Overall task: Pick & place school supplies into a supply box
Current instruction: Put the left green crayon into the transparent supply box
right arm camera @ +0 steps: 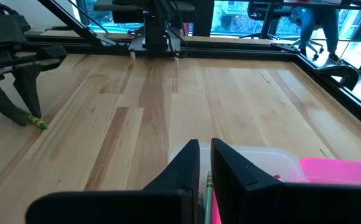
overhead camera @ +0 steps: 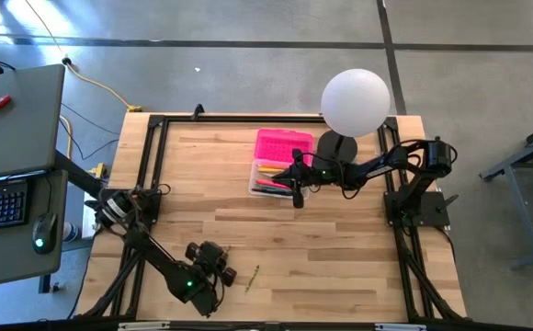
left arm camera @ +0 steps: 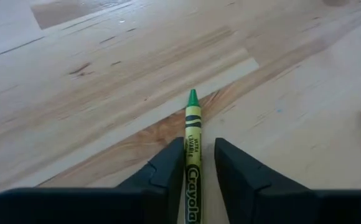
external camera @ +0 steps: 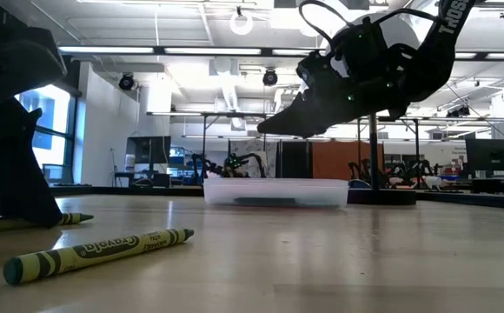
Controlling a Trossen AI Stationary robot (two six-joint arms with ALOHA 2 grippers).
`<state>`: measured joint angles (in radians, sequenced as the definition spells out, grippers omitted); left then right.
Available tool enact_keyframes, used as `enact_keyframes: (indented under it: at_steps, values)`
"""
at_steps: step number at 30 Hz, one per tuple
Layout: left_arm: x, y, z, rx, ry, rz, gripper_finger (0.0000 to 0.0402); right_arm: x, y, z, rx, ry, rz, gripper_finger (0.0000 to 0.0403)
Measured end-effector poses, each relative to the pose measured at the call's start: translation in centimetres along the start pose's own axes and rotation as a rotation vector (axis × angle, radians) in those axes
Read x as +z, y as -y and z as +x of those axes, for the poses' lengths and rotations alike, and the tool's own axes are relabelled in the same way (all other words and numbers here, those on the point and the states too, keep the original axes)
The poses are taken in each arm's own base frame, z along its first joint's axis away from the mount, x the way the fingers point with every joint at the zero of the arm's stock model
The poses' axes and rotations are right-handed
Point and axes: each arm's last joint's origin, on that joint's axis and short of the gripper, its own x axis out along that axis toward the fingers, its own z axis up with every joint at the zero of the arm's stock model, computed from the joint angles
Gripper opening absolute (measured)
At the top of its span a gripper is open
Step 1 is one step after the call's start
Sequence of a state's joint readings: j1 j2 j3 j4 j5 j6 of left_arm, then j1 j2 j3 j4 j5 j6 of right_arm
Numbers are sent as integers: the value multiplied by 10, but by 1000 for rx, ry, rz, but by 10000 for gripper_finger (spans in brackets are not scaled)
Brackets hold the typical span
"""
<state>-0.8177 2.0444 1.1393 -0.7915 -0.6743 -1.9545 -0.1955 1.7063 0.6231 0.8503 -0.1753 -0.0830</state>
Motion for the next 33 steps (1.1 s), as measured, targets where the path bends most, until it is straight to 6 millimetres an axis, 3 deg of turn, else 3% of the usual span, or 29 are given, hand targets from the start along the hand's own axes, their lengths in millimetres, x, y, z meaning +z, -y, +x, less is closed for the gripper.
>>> enact_keyframes:
  at_steps: [13, 24, 33]
  values:
    - [3, -7, 6, -8, 111, 35, 66, 0, 0, 0, 0, 0, 3, 17]
    - [-6, -27, 31, -156, 243, 17, 105, 0, -1, 0, 27, 2, 5, 17]
    - [-20, -29, 48, -202, 386, 133, 93, -1, -3, 0, 115, -3, 7, 16]
